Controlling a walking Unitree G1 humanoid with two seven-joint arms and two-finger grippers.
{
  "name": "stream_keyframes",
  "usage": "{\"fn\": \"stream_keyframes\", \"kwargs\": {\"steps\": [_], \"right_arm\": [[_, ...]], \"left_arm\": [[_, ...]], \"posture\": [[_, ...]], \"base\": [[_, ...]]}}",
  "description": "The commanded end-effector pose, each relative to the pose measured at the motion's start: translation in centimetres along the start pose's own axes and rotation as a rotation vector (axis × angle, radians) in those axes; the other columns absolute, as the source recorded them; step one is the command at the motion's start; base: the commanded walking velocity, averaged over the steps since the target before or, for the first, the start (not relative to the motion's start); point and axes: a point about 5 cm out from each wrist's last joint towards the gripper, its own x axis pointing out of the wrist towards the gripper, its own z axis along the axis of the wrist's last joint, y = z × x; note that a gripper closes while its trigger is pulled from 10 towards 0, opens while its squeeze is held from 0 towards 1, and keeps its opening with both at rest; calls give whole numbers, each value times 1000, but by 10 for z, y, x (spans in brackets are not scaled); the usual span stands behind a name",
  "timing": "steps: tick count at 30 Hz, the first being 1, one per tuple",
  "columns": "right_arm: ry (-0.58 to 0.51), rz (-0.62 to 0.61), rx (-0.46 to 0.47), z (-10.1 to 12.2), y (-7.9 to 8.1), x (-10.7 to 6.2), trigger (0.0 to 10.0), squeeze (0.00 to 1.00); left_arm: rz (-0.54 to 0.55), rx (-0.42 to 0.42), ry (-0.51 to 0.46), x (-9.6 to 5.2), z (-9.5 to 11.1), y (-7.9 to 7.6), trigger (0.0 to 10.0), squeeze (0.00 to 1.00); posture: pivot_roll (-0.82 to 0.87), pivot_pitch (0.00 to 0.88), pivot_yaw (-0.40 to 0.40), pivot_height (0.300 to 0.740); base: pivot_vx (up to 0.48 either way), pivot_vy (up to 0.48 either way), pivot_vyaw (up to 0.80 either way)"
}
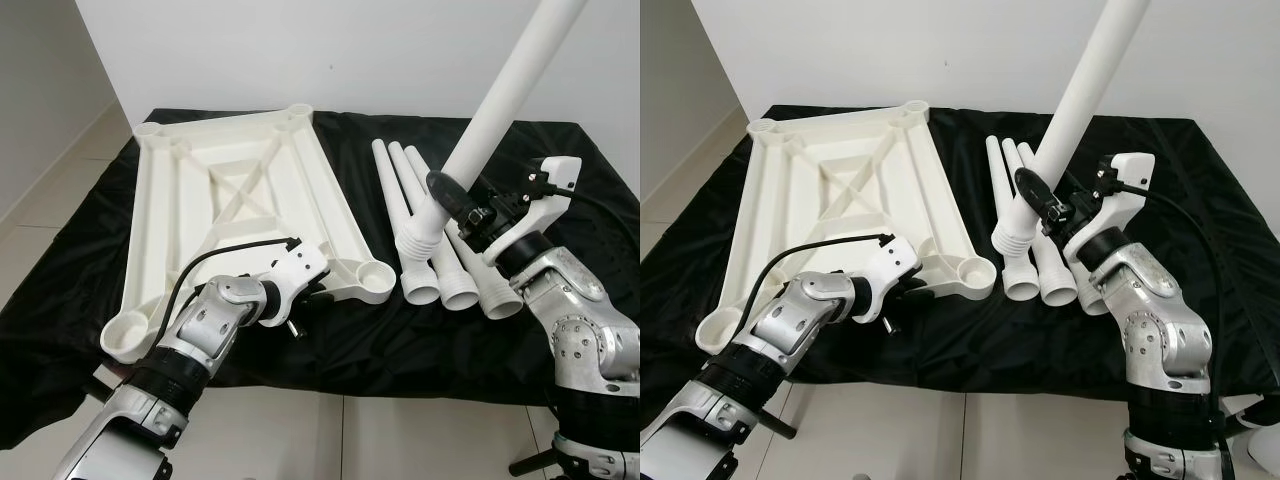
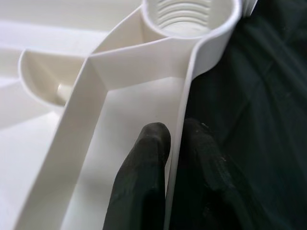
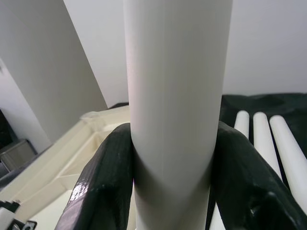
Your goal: Building children table
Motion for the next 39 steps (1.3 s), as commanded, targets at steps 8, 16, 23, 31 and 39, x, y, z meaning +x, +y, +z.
{"fn": "stream_keyframes", "kwargs": {"steps": [8, 16, 23, 31, 39], "right_arm": [[11, 98, 28, -13, 7, 9, 10000, 0], [12, 200, 36, -27, 16, 19, 10000, 0], [30, 216, 20, -34, 17, 21, 10000, 0], [37, 208, 5, -39, 13, 23, 10000, 0], [37, 188, -32, -40, 9, 18, 10000, 0]], "left_arm": [[57, -10, -26, -4, 6, 4, 10000, 0], [24, 11, -69, -7, 18, -6, 10000, 0], [0, 22, -79, -8, 20, -12, 10000, 0], [-23, 42, -70, -6, 19, -19, 10000, 0], [-49, 78, -14, -4, 6, -30, 10000, 0]], "posture": [[-114, 103, 43, 740], [-106, 99, 32, 740], [-104, 97, 33, 740], [-108, 106, 44, 740], [-117, 113, 56, 740]], "base": [[0, 0, 0], [0, 0, 0], [0, 0, 0], [0, 0, 0], [0, 0, 0]]}}
